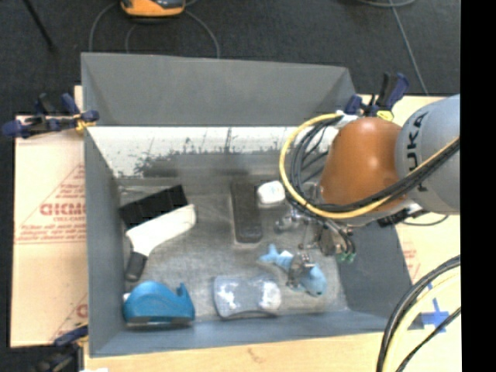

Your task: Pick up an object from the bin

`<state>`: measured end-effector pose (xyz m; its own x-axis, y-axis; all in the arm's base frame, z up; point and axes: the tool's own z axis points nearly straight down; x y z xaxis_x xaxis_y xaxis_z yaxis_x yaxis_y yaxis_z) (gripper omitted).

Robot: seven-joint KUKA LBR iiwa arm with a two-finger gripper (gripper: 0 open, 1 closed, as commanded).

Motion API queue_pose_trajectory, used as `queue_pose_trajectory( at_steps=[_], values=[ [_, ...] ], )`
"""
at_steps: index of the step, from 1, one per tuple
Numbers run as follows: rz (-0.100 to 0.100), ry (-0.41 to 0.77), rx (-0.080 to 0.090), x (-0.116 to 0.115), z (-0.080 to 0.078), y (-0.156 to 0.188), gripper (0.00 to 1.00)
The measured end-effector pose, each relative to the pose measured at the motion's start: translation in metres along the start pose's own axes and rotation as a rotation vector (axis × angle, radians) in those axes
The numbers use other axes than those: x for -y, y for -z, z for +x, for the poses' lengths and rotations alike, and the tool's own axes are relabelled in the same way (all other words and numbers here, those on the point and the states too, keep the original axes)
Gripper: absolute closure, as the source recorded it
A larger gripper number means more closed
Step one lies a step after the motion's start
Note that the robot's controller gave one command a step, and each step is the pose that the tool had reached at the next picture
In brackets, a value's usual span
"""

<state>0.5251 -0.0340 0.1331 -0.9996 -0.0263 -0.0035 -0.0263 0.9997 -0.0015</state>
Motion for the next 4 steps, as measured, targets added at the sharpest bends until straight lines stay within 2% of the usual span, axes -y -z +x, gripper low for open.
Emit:
queue_pose_trajectory(
  at_steps=[1, 2, 4],
  values=[
    [-0.002, -0.166, 0.002, 0.015, -0.001, -0.057, 0.0],
    [-0.003, -0.177, 0.029, 0.021, -0.012, -0.071, 1.0],
    [-0.004, -0.177, 0.025, 0.021, -0.011, -0.067, 1.0]
  ],
)
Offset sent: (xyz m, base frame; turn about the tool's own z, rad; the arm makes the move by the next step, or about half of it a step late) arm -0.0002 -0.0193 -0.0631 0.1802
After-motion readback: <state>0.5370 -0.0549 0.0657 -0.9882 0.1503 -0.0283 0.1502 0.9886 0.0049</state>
